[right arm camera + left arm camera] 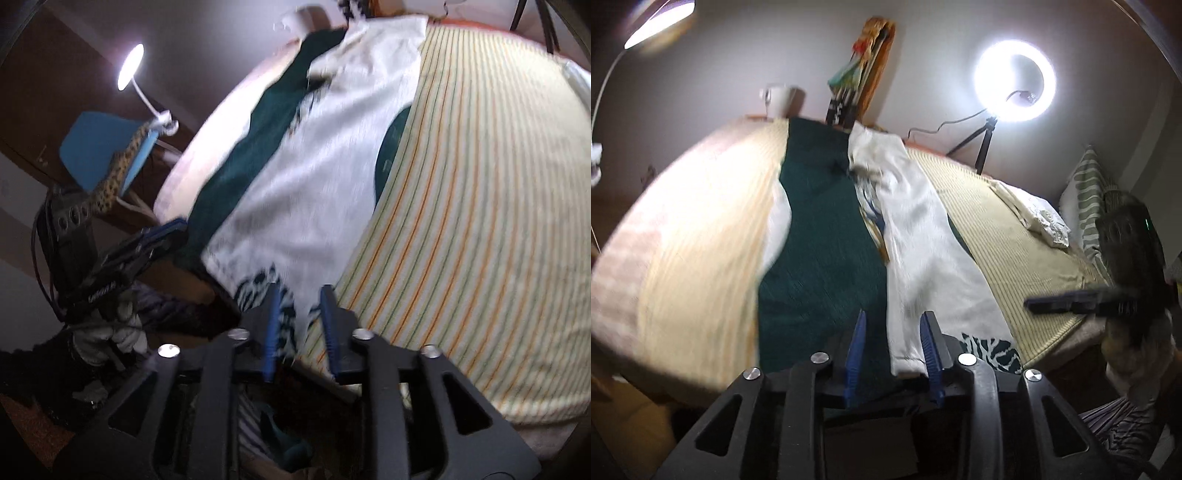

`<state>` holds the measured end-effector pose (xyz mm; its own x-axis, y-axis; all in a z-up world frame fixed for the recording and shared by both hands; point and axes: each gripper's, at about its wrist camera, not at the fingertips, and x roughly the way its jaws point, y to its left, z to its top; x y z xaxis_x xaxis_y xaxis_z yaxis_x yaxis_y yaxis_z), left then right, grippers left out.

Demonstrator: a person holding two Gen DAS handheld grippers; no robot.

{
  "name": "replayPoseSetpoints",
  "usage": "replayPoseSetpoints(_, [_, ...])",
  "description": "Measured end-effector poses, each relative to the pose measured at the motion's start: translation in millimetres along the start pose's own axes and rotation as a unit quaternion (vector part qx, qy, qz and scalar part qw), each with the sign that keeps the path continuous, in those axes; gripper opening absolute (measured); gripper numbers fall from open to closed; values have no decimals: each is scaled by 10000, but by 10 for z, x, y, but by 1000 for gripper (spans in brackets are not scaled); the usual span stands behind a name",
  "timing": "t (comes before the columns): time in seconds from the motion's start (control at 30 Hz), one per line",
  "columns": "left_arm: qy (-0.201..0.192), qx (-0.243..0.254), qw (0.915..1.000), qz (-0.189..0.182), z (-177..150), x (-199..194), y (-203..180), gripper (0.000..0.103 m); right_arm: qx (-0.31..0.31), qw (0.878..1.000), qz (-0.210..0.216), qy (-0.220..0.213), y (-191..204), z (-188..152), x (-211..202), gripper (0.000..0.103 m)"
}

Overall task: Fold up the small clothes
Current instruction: 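Grasp the shirt hem with the right gripper while the left gripper grasps beside it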

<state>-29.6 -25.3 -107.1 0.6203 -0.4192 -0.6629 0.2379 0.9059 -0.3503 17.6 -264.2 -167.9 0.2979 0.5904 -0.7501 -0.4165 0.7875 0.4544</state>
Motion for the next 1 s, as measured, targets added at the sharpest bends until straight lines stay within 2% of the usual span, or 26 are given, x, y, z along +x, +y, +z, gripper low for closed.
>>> replayPoseSetpoints(0.13, [-67, 123, 9999, 79, 190, -65, 83, 32, 143, 9985, -29, -523, -176, 380, -228, 33])
replayPoseSetpoints(0.2, [-94, 133, 9995, 287, 261, -39, 174, 34, 335, 9966, -39, -749, -320, 584, -282, 33])
replayPoseSetpoints(0.27, [-55, -73, 9991, 416, 270, -8, 325, 37, 464, 9952, -65, -855, -427, 740, -263, 33])
replayPoseSetpoints(0.37, [113, -634, 9964, 552, 202, 66, 669, 41, 624, 9956, 31, -700, -541, 814, -122, 33])
replayPoseSetpoints(0.5, [469, -1140, 9915, 420, 65, 156, 973, 42, 753, 9965, 235, -267, -550, 669, 96, 33])
replayPoseSetpoints(0.77, [735, -1325, 9885, -11, -177, 85, 996, 42, 976, 9912, 780, 431, -326, -47, 355, 33])
replayPoseSetpoints(0.87, [800, -1402, 9867, -178, -232, 41, 962, 41, 1002, 9904, 832, 469, -251, -230, 387, 33])
replayPoseSetpoints(1.0, [856, -1294, 9877, -212, -244, 45, 858, 41, 1161, 9879, 969, 340, -234, -341, 408, 33])
